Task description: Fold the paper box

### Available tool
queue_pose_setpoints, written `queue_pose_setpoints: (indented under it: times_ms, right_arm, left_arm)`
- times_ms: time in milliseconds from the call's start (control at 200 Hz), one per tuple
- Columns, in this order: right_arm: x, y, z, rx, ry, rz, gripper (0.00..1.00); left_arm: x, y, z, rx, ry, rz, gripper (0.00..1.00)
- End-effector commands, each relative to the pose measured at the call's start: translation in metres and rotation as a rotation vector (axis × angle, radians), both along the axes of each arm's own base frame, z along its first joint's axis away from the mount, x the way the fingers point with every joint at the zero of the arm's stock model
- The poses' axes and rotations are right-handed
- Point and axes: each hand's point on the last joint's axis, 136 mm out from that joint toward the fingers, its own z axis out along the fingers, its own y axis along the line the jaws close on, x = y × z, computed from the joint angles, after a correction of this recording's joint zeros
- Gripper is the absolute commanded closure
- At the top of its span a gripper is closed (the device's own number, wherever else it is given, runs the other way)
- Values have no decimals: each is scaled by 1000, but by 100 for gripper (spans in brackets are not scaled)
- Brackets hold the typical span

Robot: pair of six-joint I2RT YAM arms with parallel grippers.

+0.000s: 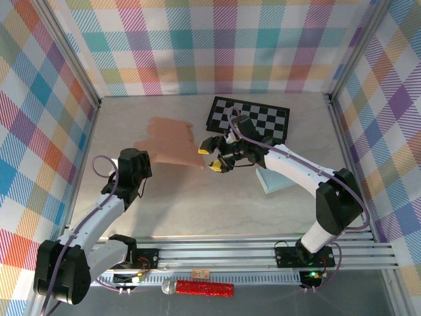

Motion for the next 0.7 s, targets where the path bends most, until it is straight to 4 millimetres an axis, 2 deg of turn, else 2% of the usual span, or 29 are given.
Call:
queue_pose_setpoints:
  times_ms: [0,130,325,455,570,695]
  right_arm:
    - [3,29,5,82,110,-169,28]
    - [-4,51,-9,147,189,-247,27]
    - [17,66,-14,190,156,-327,27]
    - [26,77,-13,186,122,-338,29]
    - [37,79,-11,171,75,-365,32]
    - [43,84,-7,201,82,-383,41]
  left_arm:
    - [-3,7,-3,-46,9,113,100]
    - [2,-3,8,-100,-40,128,100]
    - [1,-15,21,-141,-69,116,100]
    - [-2,-19,23,-155,-81,118,100]
    - [-5,-23,22,-176,-95,117,100]
    - [-7,-25,23,-175,-98,116,100]
